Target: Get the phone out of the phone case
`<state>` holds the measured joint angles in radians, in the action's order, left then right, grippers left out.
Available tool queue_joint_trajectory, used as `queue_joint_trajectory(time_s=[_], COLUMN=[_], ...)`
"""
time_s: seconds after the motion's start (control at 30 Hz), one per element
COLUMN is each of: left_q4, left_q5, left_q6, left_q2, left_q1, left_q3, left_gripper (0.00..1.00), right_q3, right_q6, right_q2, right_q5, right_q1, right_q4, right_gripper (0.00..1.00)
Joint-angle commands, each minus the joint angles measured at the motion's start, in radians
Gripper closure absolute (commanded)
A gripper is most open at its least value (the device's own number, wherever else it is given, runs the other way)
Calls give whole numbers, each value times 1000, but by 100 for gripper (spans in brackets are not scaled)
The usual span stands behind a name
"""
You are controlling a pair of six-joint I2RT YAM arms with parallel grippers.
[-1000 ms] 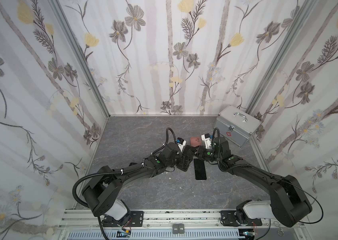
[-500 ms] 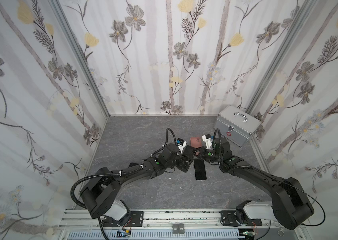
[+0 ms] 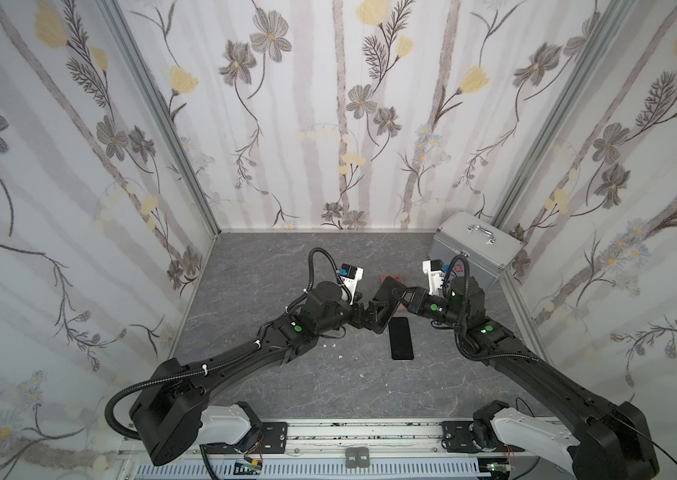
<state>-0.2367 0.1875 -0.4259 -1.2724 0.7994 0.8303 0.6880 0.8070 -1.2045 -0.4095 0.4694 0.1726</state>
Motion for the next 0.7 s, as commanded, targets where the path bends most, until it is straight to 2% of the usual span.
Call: queue_joint_trajectory(time_s=[0.0, 0.13, 0.23, 0.37, 0.5, 0.67], left_q4=[-80, -163, -212, -260, -298, -300], left_q5=[70, 208, 308, 423, 519, 623], left_q6=[-78, -152, -172, -194, -200, -168], left_q2=[56, 108, 126, 132, 126, 106], left_q1=[-41, -107, -133, -142, -143, -132], left_q3=[-18, -62, -83, -90, -77, -41], left_gripper=[0, 0, 0, 0, 1, 10], right_q3=[18, 42, 47, 56, 154, 203], right_q6=[-81, -155, -153, -123, -154, -131], right_q2=[51, 119, 173, 218, 185, 141], right_q5=[79, 114, 81, -106, -304, -482], right_q1=[-5, -11, -27, -59, -92, -107], right_q4=[-8, -42, -9, 123, 103, 132], right_gripper=[100, 100, 100, 100, 100, 100])
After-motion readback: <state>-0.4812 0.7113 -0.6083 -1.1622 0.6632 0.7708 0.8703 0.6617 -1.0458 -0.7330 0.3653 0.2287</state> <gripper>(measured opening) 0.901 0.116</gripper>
